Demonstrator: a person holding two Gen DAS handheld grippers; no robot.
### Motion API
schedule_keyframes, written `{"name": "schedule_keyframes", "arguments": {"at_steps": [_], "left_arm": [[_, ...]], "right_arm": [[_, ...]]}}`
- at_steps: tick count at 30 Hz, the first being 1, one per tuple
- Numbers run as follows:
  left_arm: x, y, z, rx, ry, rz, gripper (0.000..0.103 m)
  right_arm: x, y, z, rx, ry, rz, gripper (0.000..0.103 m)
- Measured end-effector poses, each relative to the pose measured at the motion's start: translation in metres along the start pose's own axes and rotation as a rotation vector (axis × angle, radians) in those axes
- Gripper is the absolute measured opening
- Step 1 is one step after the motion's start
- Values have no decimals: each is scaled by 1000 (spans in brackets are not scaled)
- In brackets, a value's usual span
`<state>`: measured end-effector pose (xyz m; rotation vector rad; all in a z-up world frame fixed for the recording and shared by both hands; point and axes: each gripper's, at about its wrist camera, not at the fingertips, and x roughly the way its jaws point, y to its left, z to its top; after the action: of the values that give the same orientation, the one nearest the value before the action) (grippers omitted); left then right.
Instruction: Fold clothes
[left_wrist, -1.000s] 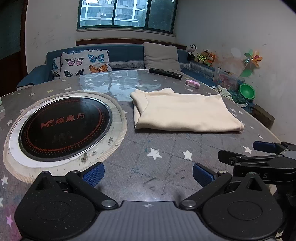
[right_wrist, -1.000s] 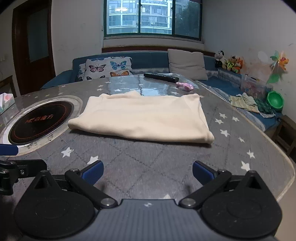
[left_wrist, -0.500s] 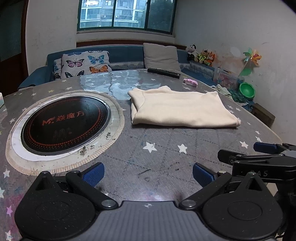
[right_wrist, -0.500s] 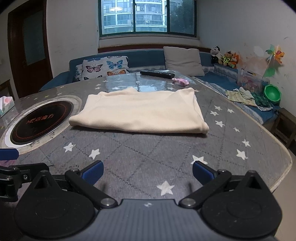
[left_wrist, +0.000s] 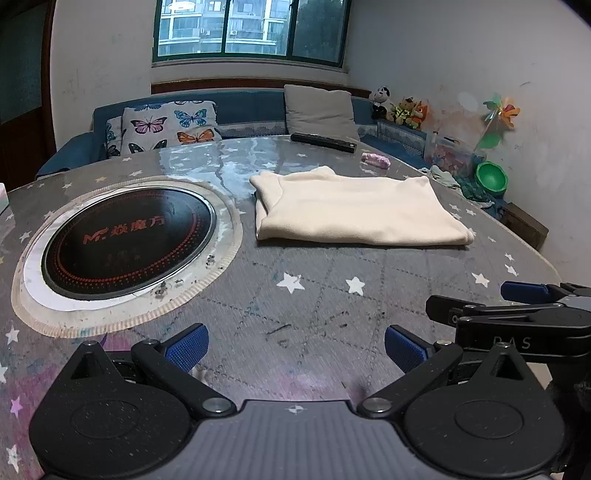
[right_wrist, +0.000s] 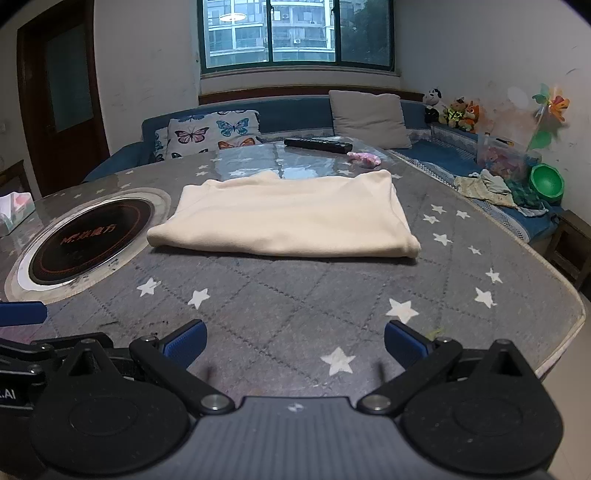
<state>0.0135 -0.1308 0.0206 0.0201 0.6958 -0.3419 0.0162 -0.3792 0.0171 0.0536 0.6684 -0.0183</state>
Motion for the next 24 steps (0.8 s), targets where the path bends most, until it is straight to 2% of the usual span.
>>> {"name": "schedule_keyframes", "arguments": {"at_steps": [24], "left_arm": [[2,-12,-4,27,6,2,103]], "right_arm": [[2,-3,-4,22,12,13,103]]}}
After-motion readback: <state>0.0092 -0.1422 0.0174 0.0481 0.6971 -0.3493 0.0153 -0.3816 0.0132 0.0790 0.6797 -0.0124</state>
